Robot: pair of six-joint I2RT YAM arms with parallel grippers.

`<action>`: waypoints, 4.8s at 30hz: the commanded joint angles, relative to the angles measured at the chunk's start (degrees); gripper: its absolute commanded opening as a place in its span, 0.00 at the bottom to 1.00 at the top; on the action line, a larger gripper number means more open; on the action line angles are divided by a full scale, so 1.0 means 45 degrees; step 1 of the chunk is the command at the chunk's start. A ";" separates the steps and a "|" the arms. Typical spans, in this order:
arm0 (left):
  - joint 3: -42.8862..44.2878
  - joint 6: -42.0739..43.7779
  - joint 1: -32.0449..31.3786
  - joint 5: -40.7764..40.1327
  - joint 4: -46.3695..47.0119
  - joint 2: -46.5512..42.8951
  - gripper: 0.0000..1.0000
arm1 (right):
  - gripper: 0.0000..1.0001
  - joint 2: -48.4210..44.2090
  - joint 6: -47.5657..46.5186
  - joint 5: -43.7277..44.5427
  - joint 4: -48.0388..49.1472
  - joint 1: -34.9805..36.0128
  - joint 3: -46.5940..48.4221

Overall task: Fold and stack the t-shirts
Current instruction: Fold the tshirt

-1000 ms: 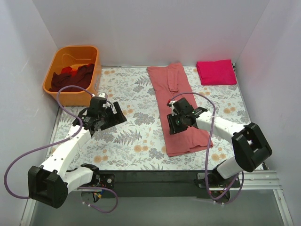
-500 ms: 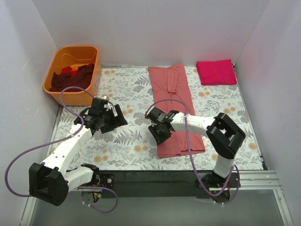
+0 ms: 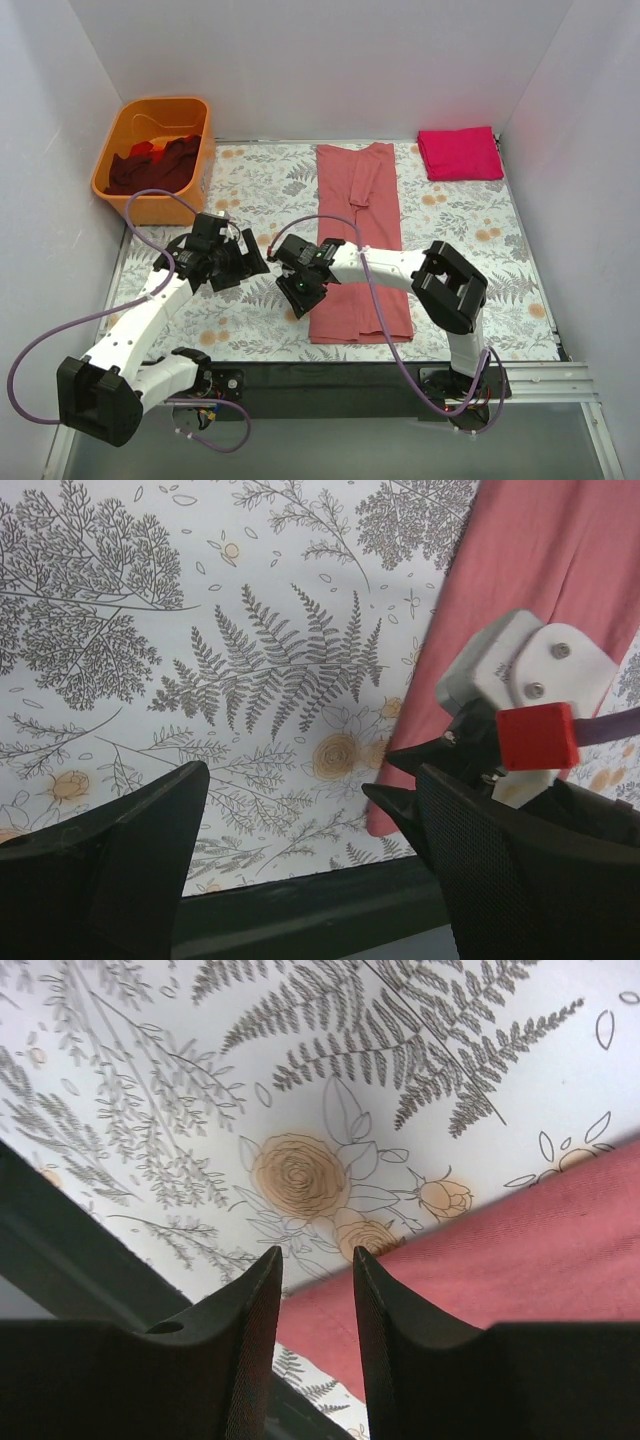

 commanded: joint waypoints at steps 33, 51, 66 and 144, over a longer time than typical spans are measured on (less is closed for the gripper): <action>-0.0430 -0.0798 -0.1529 0.1011 -0.0568 0.1166 0.82 | 0.26 -0.4912 0.1046 -0.1001 -0.0247 -0.0986 -0.6575; -0.0059 -0.1755 -0.3090 0.0913 -0.0685 0.2104 0.82 | 0.49 -0.9283 0.1419 0.1872 -0.2610 -0.5018 -0.7842; 0.0410 -0.2536 -0.5005 0.0464 -0.0021 0.4018 0.80 | 0.49 -1.0731 0.1026 -0.1217 -0.0833 -0.8034 -1.1066; 0.5717 -0.0663 -0.3522 -0.0512 0.0642 0.8212 0.00 | 0.01 -0.8039 -0.0847 -0.0396 -0.1147 -0.8932 -0.4862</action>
